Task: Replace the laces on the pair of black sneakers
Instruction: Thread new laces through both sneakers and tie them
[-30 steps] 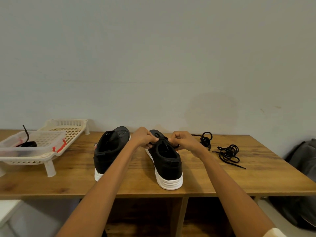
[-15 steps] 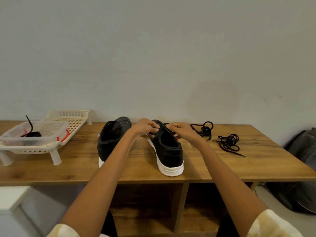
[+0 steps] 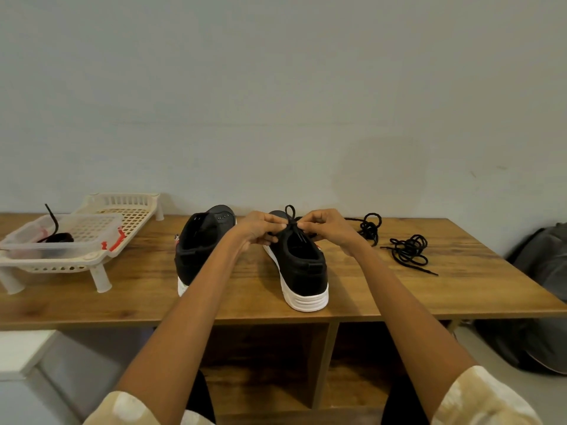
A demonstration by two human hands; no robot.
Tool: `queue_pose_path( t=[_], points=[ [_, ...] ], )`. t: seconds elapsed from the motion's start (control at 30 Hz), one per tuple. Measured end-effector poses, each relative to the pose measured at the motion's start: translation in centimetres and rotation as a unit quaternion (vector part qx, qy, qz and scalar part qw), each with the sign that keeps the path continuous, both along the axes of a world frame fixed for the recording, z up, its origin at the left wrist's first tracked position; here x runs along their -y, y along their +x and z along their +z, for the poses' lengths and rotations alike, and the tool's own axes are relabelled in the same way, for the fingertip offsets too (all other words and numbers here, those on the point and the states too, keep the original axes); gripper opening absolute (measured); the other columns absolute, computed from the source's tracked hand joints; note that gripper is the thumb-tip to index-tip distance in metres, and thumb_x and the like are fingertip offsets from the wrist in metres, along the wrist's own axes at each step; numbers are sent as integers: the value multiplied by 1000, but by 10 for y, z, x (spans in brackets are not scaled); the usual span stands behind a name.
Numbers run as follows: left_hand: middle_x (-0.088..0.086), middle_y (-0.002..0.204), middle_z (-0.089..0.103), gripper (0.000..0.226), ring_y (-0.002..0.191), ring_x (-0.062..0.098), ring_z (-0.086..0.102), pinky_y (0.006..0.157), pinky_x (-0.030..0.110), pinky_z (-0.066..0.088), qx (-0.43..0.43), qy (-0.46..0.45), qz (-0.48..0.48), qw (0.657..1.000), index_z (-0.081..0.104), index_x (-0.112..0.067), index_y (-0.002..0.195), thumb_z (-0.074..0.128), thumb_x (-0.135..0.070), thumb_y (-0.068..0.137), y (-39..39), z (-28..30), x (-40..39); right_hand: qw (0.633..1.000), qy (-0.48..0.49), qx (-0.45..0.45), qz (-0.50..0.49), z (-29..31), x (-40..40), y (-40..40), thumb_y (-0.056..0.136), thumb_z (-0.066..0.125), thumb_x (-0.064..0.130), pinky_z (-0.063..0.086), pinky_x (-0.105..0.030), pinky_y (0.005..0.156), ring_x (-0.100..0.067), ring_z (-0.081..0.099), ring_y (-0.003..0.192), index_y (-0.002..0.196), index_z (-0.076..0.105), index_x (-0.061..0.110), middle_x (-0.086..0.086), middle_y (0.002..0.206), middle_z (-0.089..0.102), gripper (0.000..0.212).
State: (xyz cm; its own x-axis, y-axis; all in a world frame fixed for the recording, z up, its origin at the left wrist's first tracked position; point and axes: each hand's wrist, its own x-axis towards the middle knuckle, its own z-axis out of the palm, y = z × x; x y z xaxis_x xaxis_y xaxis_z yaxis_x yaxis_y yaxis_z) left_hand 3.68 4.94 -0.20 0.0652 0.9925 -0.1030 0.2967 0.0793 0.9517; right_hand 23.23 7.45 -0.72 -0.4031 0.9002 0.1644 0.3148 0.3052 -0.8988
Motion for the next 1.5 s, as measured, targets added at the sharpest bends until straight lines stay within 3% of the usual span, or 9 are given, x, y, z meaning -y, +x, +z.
queue_pose_path(
  t=[0.2, 0.47, 0.63, 0.87, 1.03, 1.2, 1.27, 1.37, 1.5],
  points=[
    [13, 89, 66, 21, 68, 13, 63, 58, 15, 55, -89, 88, 11, 992, 68, 2, 105, 64, -8, 88, 2, 3, -3, 1000, -3, 26, 1, -1, -4, -2, 90, 64, 21, 53, -21, 68, -14, 65, 82, 83, 66, 15, -5, 84, 67, 10],
    [11, 79, 66, 17, 63, 14, 63, 54, 15, 55, -125, 103, 7, 987, 69, 3, 101, 65, -7, 88, 2, 4, -5, 999, -30, 31, 33, -2, -8, 4, 92, 62, 19, 52, -18, 66, -12, 63, 78, 82, 63, 11, -4, 82, 64, 13],
    [7, 69, 68, 15, 51, 7, 62, 58, 18, 56, -162, 114, -3, 980, 72, -2, 97, 68, -10, 85, -12, -3, -6, 998, -35, 42, 41, 0, -10, 7, 92, 62, 24, 52, -17, 66, -10, 63, 77, 79, 64, 12, -5, 81, 64, 17],
    [10, 75, 70, 11, 53, 10, 67, 66, 27, 59, -124, 108, 25, 986, 72, -5, 95, 69, -10, 84, -15, -2, -1, 998, -33, 26, 42, -4, -10, 12, 91, 62, 22, 52, -17, 66, -11, 64, 77, 86, 63, 6, -5, 82, 64, 17],
    [-3, 77, 67, 16, 60, 7, 63, 58, 19, 48, -164, 134, -16, 977, 70, -13, 104, 63, -15, 90, -12, 2, 0, 999, -30, 33, 27, -3, -10, 10, 90, 64, 25, 51, -15, 63, -9, 63, 73, 88, 67, 5, -6, 80, 64, 21],
    [5, 89, 68, 15, 67, 2, 57, 47, 5, 41, -170, 162, 13, 972, 72, -6, 98, 66, -15, 87, -1, -2, -2, 999, -23, 30, 28, -5, -10, 8, 90, 64, 26, 52, -16, 63, -8, 65, 73, 83, 65, 12, -1, 80, 66, 16],
    [5, 90, 69, 12, 69, 3, 58, 49, 8, 41, -181, 161, 23, 970, 72, -8, 95, 66, -15, 88, 0, -1, -3, 999, -22, 34, 34, -5, -11, 9, 91, 62, 24, 51, -16, 64, -9, 64, 74, 87, 64, 7, -5, 83, 64, 18],
    [4, 88, 68, 9, 77, 14, 64, 57, 24, 52, -174, 147, 29, 973, 72, -10, 92, 67, -15, 88, -1, -1, -4, 998, -24, 41, 45, -5, -12, 12, 92, 61, 23, 52, -16, 65, -10, 64, 76, 93, 63, 1, -8, 85, 64, 23],
    [4, 90, 70, 8, 82, 18, 64, 61, 30, 53, -174, 157, 37, 971, 71, -13, 89, 66, -19, 88, -3, -3, -1, 997, -15, 68, 28, -2, -9, 11, 92, 62, 26, 55, -20, 67, -16, 67, 84, 91, 64, 5, -9, 90, 67, 22]
  ],
)
